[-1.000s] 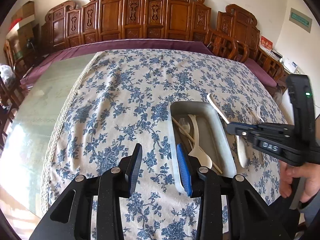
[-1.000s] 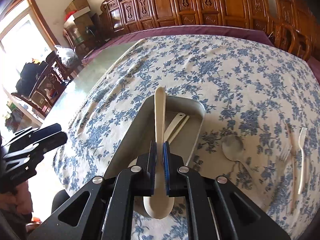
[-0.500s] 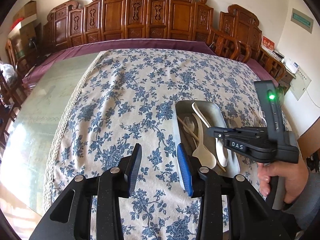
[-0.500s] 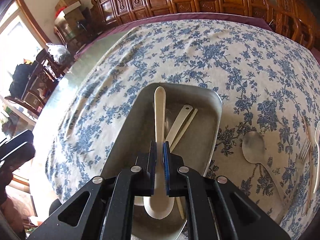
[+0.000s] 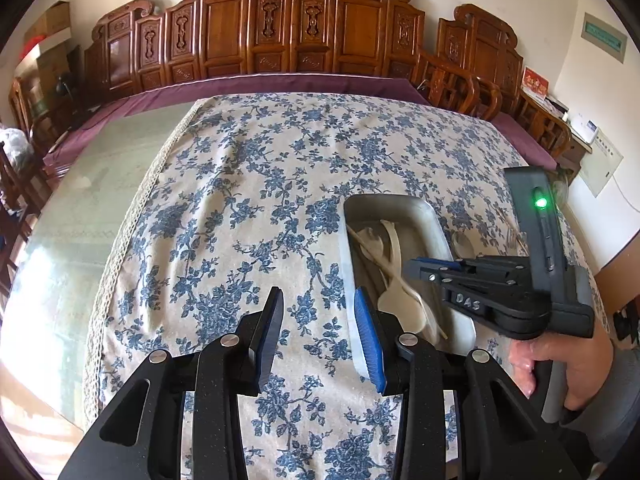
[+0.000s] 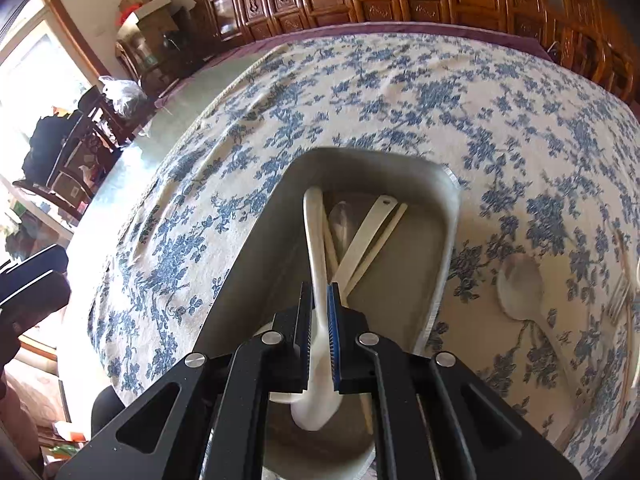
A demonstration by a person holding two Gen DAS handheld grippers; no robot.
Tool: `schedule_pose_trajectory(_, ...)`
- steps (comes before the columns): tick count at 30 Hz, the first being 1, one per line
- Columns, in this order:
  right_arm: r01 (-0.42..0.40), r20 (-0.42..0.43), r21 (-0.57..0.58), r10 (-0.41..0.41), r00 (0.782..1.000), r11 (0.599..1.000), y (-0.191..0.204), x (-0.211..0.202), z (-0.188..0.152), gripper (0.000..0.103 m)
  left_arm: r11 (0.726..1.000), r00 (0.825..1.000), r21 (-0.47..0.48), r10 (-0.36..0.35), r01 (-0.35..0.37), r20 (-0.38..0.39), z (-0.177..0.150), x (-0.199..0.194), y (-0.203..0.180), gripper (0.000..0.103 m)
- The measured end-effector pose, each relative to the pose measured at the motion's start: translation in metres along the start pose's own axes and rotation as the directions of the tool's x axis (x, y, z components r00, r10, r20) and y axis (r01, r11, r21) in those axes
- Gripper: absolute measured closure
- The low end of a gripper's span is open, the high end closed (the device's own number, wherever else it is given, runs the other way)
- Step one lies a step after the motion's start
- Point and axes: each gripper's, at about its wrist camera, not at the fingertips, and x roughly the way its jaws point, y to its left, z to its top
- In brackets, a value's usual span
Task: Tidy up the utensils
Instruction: 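Lower the white spoon into the grey tray and open the right gripper, then grasp the metal spoon by its handle with the right gripper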
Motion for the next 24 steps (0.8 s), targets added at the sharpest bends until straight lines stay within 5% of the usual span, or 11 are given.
schedule_pose_trajectory(7,0.005,0.062,-0.016,-0.004,0.998,1.000,-0.024,-0.037,0.004,0.093,1.000,1.000,0.018,-0.010,0.010,-0.004,0.002,0.002,-0.018,0.068)
schedule_pose_trajectory(10,0.064,0.079,-0.057,-0.060,0.995,0.996,-0.046,-0.057,0.001,0.093,0.999,1.000,0.028,-0.021,0.021,0.000,0.003,0.002,-0.027,0.059)
schedule_pose_trajectory(14,0.138,0.080,-0.100,-0.131,0.988,0.985,-0.079,-0.070,-0.009,0.069,0.998,0.999,0.037,-0.042,0.041,0.003,0.002,0.004,-0.041,0.052)
schedule_pose_trajectory(24,0.185,-0.053,-0.209,-0.200,0.978,0.960,-0.130,-0.034,-0.036,0.068,0.997,0.998,0.053,-0.056,0.057,-0.032,-0.001,0.019,-0.065,0.050)
